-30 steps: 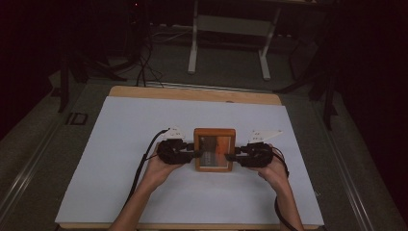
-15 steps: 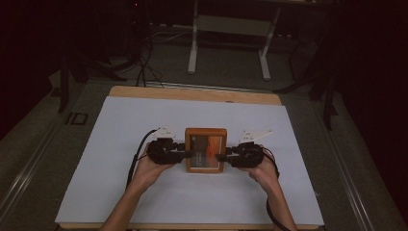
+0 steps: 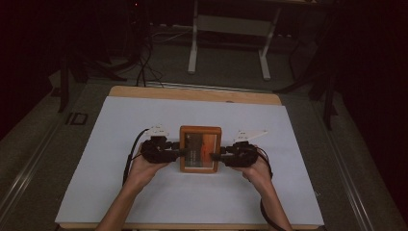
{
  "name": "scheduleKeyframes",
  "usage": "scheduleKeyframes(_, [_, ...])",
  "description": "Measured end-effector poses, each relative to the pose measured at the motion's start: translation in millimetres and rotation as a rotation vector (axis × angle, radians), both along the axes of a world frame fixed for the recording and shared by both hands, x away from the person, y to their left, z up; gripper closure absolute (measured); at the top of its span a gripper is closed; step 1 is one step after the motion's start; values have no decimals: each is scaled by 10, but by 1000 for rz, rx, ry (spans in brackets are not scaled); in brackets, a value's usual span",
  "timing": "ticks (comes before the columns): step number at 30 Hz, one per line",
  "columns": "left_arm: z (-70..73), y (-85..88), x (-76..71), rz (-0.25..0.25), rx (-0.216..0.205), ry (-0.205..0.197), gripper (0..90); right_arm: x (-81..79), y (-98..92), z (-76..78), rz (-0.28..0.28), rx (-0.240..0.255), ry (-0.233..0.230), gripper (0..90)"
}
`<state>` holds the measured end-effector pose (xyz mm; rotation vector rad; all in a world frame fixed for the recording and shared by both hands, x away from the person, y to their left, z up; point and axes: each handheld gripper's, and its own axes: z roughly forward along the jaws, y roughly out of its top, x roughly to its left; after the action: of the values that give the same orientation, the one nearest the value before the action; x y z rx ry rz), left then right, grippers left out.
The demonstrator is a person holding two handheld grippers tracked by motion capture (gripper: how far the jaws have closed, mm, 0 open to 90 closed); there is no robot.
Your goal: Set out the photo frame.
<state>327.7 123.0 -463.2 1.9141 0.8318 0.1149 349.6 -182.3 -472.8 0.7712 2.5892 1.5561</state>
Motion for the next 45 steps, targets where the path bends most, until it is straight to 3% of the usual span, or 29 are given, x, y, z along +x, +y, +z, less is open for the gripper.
scheduleKeyframes(18, [-127,71,45,27,-5,39,611,50,91,-136,-13,4,41,637])
scheduleKeyframes(27, [-217,12,101,40,-9,52,610,107,58,-217,-31,3,59,630])
scheduleKeyframes(45, [-264,-40,113,60,4,37,617,181,6,-308,-34,28,80,620])
